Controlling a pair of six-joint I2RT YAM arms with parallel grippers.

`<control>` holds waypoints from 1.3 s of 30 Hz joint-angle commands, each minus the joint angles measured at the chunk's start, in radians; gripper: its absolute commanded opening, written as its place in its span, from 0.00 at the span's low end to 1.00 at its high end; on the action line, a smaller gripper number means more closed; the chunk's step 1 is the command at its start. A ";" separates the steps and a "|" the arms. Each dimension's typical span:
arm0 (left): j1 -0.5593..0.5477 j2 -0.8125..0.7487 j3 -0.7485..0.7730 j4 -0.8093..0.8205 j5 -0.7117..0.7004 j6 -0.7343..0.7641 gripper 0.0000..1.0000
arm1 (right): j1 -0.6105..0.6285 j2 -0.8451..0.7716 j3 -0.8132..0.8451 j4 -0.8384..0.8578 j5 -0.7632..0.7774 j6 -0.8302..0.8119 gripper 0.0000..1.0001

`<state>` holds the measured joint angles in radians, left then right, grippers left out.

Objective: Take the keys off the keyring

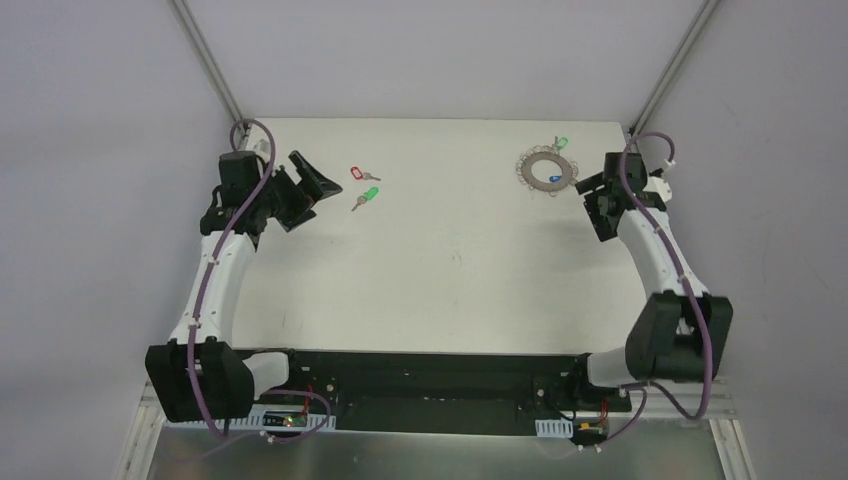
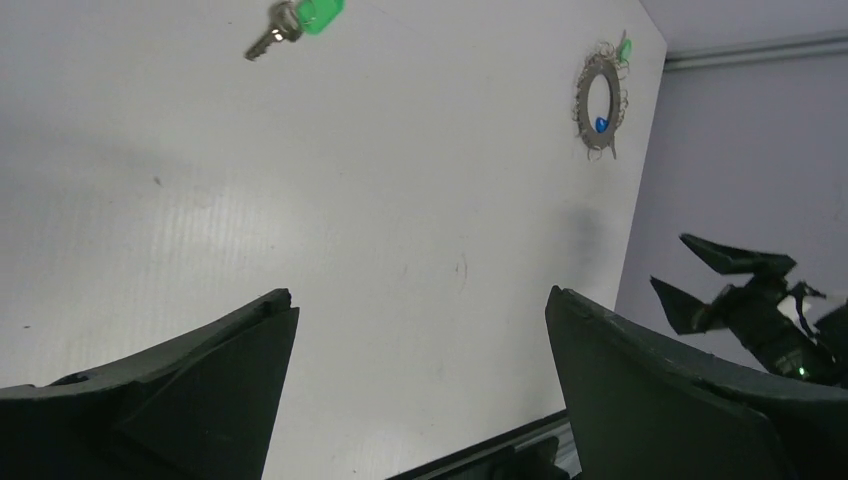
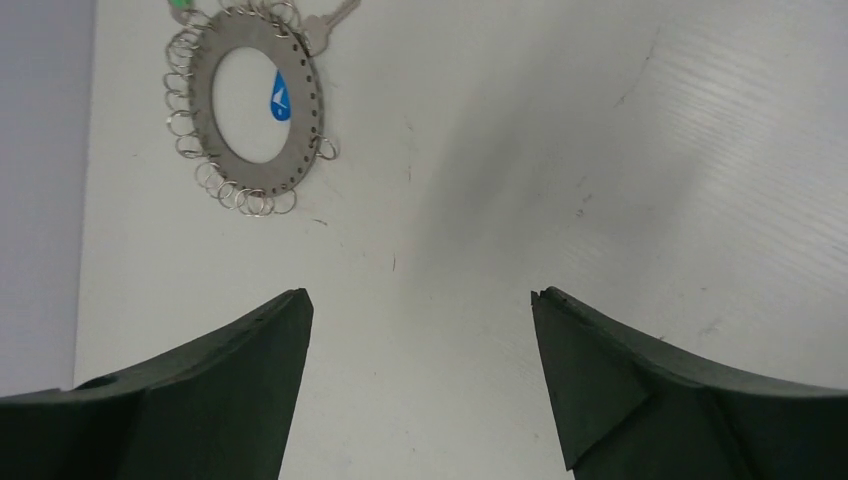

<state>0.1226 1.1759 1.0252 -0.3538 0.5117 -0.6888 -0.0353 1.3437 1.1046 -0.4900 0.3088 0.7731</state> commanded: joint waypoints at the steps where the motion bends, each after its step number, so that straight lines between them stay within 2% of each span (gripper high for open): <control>1: -0.131 -0.018 0.122 -0.035 -0.077 0.039 0.99 | -0.002 0.176 0.121 0.067 -0.069 0.078 0.85; 4: -0.193 0.001 0.198 -0.092 -0.124 0.079 0.99 | -0.002 0.314 0.193 0.084 -0.108 0.105 0.81; 7: -0.202 0.028 0.272 -0.166 -0.195 0.147 0.99 | -0.006 0.460 0.290 0.042 -0.091 0.135 0.69; 11: -0.201 0.019 0.258 -0.204 -0.278 0.228 0.99 | 0.006 0.607 0.446 -0.023 -0.085 0.096 0.65; 15: -0.201 -0.002 0.218 -0.205 -0.311 0.277 0.99 | 0.007 0.687 0.494 0.005 -0.084 0.055 0.63; 21: -0.201 0.013 0.216 -0.205 -0.267 0.279 0.99 | 0.009 0.806 0.600 0.005 -0.120 0.002 0.58; 23: -0.201 0.015 0.213 -0.205 -0.266 0.280 0.99 | 0.011 0.836 0.616 0.005 -0.139 0.002 0.54; 28: -0.201 0.006 0.207 -0.205 -0.287 0.289 0.99 | 0.028 0.880 0.633 0.025 -0.148 -0.008 0.53; 31: -0.201 -0.002 0.204 -0.205 -0.296 0.294 0.99 | 0.034 0.893 0.644 0.025 -0.119 -0.024 0.41; 34: -0.201 -0.004 0.202 -0.205 -0.298 0.297 0.99 | 0.035 0.874 0.634 0.025 -0.123 -0.039 0.06; 35: -0.201 -0.004 0.201 -0.205 -0.298 0.298 0.99 | 0.062 0.856 0.620 0.027 -0.122 -0.053 0.00; 39: -0.199 -0.004 0.201 -0.205 -0.299 0.298 0.99 | 0.131 0.726 0.508 0.050 -0.067 -0.098 0.00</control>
<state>-0.0780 1.1923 1.2293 -0.5644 0.2253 -0.4072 0.0166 2.2055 1.7000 -0.4358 0.1997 0.7296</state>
